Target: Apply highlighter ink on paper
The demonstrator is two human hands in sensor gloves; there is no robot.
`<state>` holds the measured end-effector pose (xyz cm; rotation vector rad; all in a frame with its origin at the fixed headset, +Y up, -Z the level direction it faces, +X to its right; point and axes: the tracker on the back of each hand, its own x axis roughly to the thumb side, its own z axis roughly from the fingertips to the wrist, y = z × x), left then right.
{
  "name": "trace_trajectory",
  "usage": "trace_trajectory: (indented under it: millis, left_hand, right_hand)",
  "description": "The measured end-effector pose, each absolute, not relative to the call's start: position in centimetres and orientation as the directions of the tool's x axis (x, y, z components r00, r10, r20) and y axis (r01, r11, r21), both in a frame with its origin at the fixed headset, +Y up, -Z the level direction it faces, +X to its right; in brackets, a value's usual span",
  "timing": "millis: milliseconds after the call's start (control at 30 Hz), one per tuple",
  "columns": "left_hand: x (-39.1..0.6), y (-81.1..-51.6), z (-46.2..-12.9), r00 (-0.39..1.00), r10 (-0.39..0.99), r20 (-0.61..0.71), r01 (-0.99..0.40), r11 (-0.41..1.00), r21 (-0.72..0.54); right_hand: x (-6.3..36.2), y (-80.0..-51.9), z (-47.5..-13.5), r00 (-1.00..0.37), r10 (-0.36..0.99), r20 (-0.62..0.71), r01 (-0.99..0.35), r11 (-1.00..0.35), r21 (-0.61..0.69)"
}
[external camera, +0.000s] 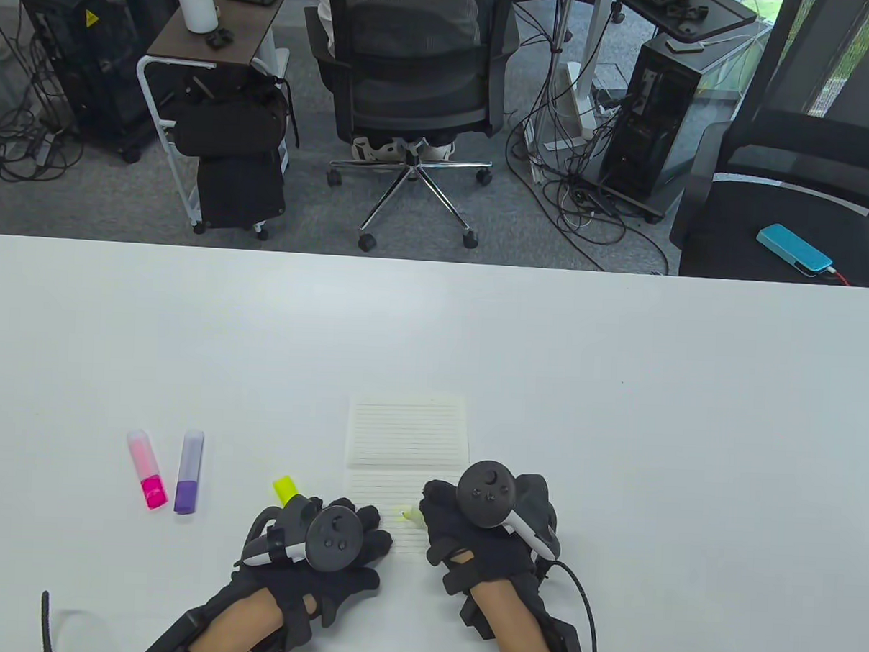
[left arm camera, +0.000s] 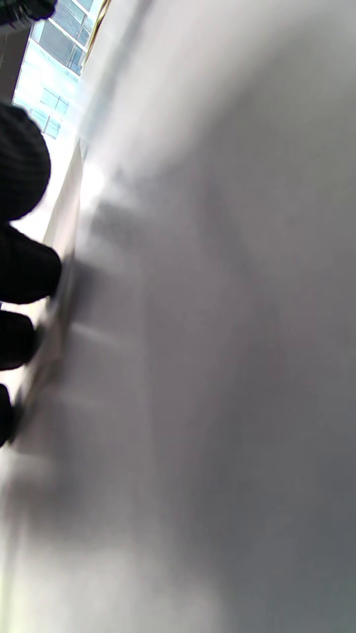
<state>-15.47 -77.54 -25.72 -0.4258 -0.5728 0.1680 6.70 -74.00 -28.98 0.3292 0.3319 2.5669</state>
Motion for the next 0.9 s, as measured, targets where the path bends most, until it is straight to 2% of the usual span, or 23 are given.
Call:
trace_trajectory:
  millis: [100,267,467,600,800,900]
  left_hand:
    - [-15.49,-77.54,-25.72,0.83,0.271,0.488,-0.037,0.899,-0.437]
    - [-15.5,-77.53,-25.72,0.831,0.272,0.486,-0.037,0.898,-0.439]
    - [-15.52,-77.48,-25.72,0.831,0.273,0.484,-0.036,0.896,-0.443]
    - [-15.5,-77.48,-25.71,0.832,0.272,0.484,-0.035,0.896,-0.443]
    - [-15.5,-77.48,-25.71,0.831,0.272,0.484,-0.034,0.895,-0.445]
    - [-15.5,-77.48,-25.71,0.832,0.272,0.484,-0.034,0.895,-0.446]
  right_hand:
    - [6.32,-74.13,-28.97,-0.851,0.492,0.185,-0.439,-0.859,0.264]
    - [6.06,-74.52,-29.09,-0.858,0.48,0.184,-0.42,-0.86,0.289]
    - [6.42,-74.17,-29.11,-0.882,0.448,0.145,-0.401,-0.876,0.269]
    - [6.11,-74.5,-29.09,-0.86,0.481,0.171,-0.426,-0.86,0.28]
    - [6.3,-74.16,-29.07,-0.893,0.434,0.121,-0.396,-0.884,0.249]
    - [6.16,-74.28,-29.08,-0.88,0.455,0.136,-0.412,-0.874,0.256]
